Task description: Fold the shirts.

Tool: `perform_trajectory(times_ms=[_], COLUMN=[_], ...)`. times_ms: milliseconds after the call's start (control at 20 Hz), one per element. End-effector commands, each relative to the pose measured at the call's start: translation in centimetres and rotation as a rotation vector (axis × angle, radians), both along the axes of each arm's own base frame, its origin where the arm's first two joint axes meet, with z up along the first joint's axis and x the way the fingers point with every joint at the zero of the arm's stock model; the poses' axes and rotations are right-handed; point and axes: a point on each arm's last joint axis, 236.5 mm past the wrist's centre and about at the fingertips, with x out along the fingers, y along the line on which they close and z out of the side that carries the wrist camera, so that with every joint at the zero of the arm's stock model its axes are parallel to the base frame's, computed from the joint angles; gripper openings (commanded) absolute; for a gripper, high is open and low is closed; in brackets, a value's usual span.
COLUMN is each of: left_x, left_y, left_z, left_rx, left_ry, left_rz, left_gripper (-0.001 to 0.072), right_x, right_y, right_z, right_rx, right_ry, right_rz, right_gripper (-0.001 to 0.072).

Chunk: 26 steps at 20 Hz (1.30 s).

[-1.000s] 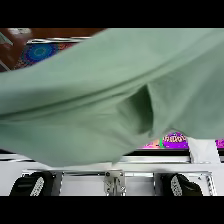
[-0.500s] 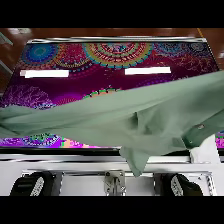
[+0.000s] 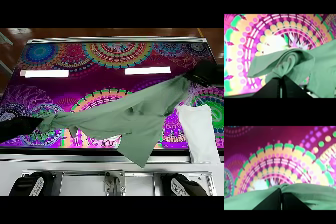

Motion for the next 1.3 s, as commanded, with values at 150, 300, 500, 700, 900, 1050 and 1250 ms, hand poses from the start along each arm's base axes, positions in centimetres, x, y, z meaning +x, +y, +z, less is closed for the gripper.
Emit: perform_trajectory(times_ms=[150, 300, 500, 700, 900, 1050, 1250], left_x=[10.6, 13.4, 13.3, 13.1, 10.7, 6.0, 1.1], left_y=[2.6, 3.5, 2.0, 2.1, 8.7, 11.0, 5.5], left_z=[-7.1, -13.3, -20.0, -18.6, -14.1, -13.5, -18.0], left_rx=[0.012, 0.005, -0.093, -0.019, 0.163, 0.120, -0.077], left_ry=[0.023, 0.151, 0.364, 0.339, 0.449, 0.625, 0.744], left_rz=[0.106, 0.153, 0.158, -0.003, -0.078, -0.092, -0.214], left_gripper=[0.0041, 0.0041, 0.0042, 0.0470, 0.0710, 0.0710, 0.0709], right_x=[14.2, 15.6, 14.8, 15.3, 12.3, 6.0, -1.6], right_y=[3.4, 5.4, 7.8, 7.7, 3.3, -3.7, -8.7], right_z=[-10.1, -16.2, -21.6, -19.6, -13.9, -14.4, -18.3], right_rx=[0.071, 0.069, 0.067, 0.111, 0.020, -0.128, -0.166], right_ry=[-0.071, 0.018, 0.141, 0.124, 0.122, 0.318, 0.618], right_rz=[-0.139, -0.125, -0.079, -0.083, 0.027, 0.040, 0.067], right_gripper=[0.0054, 0.0054, 0.0055, 0.0531, 0.0620, 0.0620, 0.0620])
